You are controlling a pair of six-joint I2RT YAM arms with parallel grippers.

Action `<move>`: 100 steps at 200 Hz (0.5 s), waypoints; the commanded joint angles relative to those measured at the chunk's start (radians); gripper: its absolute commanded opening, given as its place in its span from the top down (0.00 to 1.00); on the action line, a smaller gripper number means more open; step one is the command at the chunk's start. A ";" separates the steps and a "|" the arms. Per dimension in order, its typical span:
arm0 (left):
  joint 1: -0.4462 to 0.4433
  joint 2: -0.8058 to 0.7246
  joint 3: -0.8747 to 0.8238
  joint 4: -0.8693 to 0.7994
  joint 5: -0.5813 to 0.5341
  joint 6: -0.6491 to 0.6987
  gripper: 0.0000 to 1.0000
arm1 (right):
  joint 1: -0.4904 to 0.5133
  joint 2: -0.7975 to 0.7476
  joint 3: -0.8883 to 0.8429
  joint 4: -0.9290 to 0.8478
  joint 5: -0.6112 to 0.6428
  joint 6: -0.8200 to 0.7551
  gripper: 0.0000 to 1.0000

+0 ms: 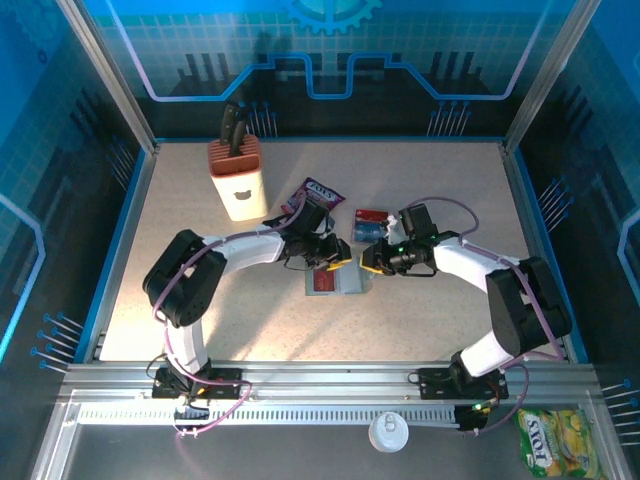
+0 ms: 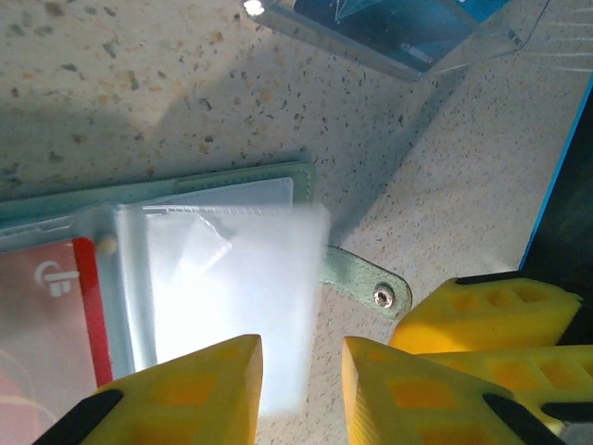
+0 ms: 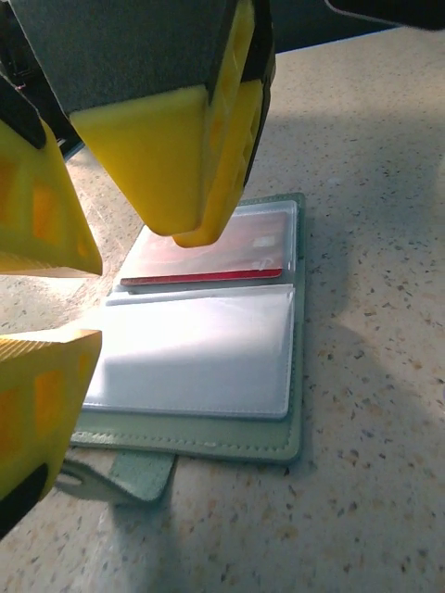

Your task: Take the credit cards out of the card holder

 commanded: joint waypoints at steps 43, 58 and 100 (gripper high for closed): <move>-0.018 0.050 0.051 -0.022 0.033 0.011 0.68 | -0.028 -0.052 -0.025 -0.046 -0.006 -0.021 0.77; -0.017 0.042 0.048 -0.035 0.024 0.022 0.68 | -0.023 -0.045 -0.027 -0.038 -0.009 -0.014 0.77; -0.003 0.004 0.010 -0.060 -0.006 0.047 0.70 | 0.015 0.002 -0.003 -0.021 -0.019 0.006 0.77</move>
